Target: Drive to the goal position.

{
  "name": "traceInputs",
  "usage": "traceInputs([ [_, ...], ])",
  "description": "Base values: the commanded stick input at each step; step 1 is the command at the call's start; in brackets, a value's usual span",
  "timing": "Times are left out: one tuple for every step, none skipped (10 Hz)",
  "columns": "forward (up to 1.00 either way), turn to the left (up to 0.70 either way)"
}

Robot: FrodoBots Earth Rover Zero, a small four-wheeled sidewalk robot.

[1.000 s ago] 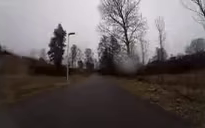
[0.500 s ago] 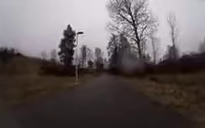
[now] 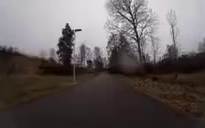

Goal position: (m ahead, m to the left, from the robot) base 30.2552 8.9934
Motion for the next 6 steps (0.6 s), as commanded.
traceInputs([
  [0.7, 0.0],
  [0.7, 0.0],
  [0.7, 0.0],
  [0.7, 0.0],
  [0.7, 0.0],
  [0.7, 0.0],
])
